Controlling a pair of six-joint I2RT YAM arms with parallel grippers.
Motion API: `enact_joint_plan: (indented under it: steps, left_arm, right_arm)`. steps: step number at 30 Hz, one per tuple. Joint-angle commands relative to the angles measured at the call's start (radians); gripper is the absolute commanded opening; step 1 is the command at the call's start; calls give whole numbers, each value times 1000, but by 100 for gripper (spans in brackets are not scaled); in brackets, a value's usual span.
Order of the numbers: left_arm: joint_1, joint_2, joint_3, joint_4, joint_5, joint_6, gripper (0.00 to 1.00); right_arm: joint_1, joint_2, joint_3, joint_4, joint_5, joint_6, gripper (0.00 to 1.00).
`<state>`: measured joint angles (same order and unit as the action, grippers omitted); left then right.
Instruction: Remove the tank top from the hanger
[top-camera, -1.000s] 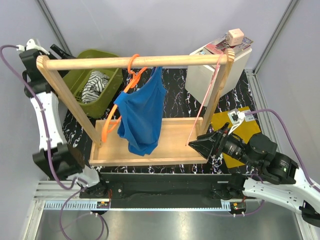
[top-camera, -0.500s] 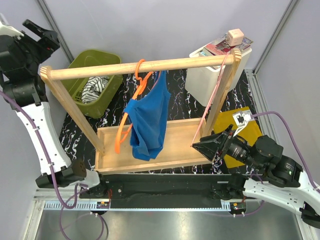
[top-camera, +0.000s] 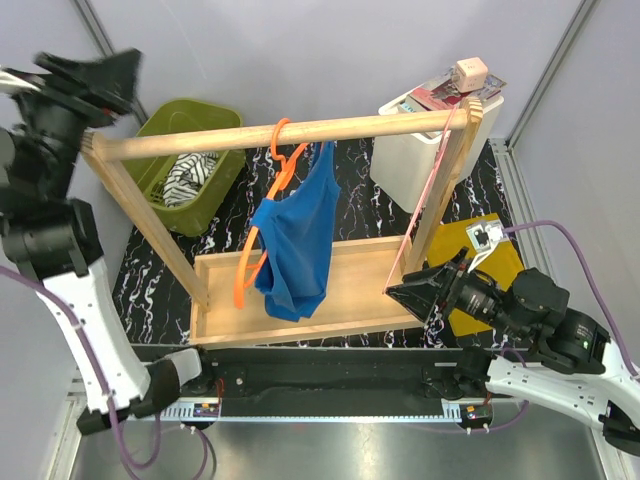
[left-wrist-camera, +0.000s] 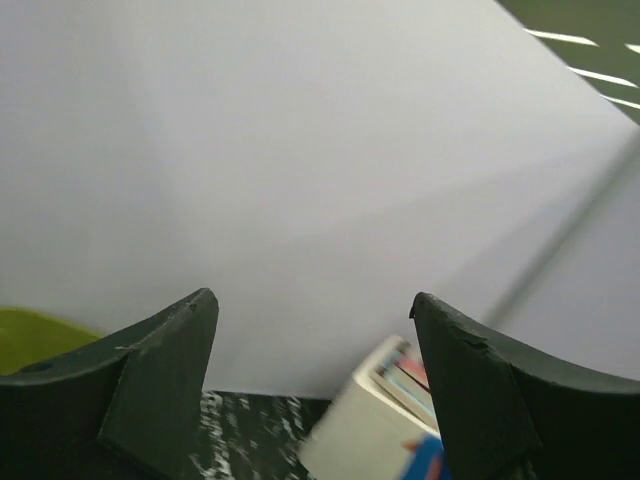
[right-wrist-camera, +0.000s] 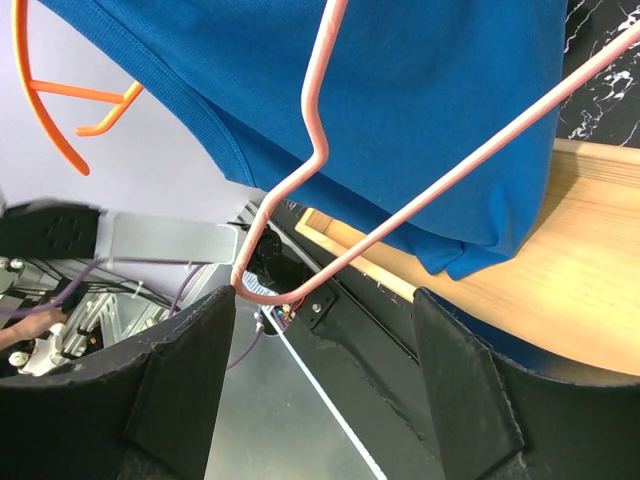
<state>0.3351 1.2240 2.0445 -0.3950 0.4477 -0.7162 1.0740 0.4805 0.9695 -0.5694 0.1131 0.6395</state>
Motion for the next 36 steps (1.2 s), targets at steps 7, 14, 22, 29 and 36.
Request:
enact_joint_plan:
  steps: [7, 14, 22, 29, 36]
  left_arm:
    - [-329, -357, -424, 263, 324, 32, 82]
    - [-329, -534, -641, 354, 482, -15, 83]
    - [-331, -662, -923, 361, 563, -68, 85]
    - [-331, -676, -905, -48, 418, 237, 84]
    - [-331, -578, -889, -245, 5, 392, 63]
  right_arm:
    - [0, 38, 29, 6, 14, -28, 79]
    - [-2, 79, 35, 5, 16, -23, 79]
    - [0, 141, 54, 6, 57, -47, 79]
    - [-2, 152, 46, 6, 102, -23, 79]
    - [0, 132, 23, 11, 140, 32, 79]
